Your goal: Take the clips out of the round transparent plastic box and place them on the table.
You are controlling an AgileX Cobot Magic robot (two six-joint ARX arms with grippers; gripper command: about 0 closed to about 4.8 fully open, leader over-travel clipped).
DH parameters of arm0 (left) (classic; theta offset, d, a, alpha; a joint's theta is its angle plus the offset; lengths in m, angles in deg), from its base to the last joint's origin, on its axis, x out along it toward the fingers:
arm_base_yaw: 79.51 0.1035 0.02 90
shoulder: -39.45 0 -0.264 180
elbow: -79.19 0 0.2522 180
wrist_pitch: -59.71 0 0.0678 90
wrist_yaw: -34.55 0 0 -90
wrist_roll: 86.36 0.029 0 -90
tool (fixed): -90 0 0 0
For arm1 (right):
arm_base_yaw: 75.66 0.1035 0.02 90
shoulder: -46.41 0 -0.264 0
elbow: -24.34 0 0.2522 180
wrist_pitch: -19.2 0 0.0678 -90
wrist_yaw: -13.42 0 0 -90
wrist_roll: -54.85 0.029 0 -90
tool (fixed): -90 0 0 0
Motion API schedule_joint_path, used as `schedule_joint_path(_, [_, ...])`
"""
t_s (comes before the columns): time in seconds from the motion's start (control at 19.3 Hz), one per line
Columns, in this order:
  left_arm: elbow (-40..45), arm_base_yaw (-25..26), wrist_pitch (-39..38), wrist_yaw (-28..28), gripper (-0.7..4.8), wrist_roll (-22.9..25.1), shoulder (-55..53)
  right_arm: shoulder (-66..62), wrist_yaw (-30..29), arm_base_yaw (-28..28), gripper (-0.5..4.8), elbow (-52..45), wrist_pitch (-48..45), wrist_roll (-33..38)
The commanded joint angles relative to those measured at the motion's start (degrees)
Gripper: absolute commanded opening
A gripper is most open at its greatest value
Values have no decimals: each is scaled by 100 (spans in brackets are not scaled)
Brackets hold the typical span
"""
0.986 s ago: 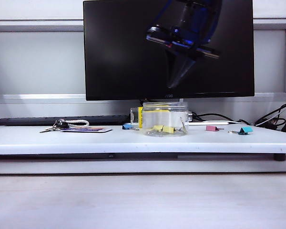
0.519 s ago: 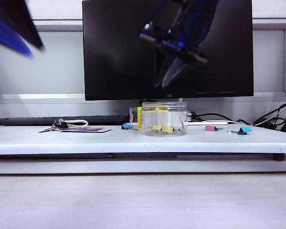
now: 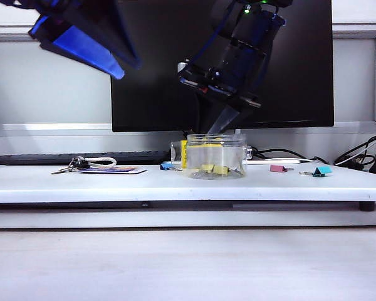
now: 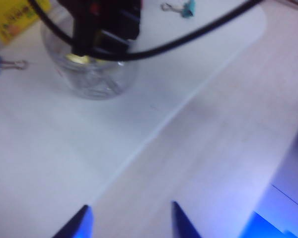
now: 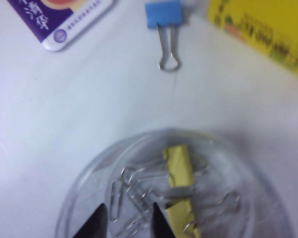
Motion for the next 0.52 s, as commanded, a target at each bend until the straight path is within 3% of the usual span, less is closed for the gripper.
schedule_joint_path(0.05, [-26,-42,85,-70,219,22,-11,-20,-7,-22,181,149,105,-505])
schedule_joint_path(0.52, [-26,-35,96,284,218,22,-11,-216,17,-107,181,168,264,-1530])
